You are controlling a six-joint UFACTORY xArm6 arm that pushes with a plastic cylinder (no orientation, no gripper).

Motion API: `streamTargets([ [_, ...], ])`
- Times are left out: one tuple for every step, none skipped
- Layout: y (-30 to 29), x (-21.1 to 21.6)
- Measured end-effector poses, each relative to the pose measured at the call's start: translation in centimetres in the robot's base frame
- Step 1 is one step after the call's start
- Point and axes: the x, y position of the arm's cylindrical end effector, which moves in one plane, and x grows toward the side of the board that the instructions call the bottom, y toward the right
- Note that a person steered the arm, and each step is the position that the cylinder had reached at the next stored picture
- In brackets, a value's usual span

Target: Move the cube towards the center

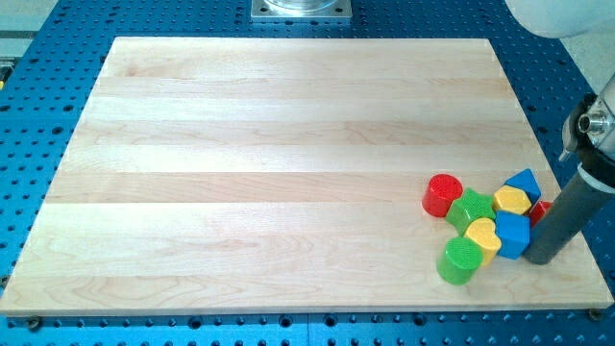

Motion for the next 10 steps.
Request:
streamTargets([
  [-0.9, 0.0],
  [-1.8, -0.3],
  [-3.4, -1.3],
  [-5.3, -2.5],
  [-7.1, -4.0],
  [-9.4, -5.4],
  [-11.5, -6.6],
  [-14.3, -7.4],
  [-16.7, -7.9],
  [-13.6, -7.6],
])
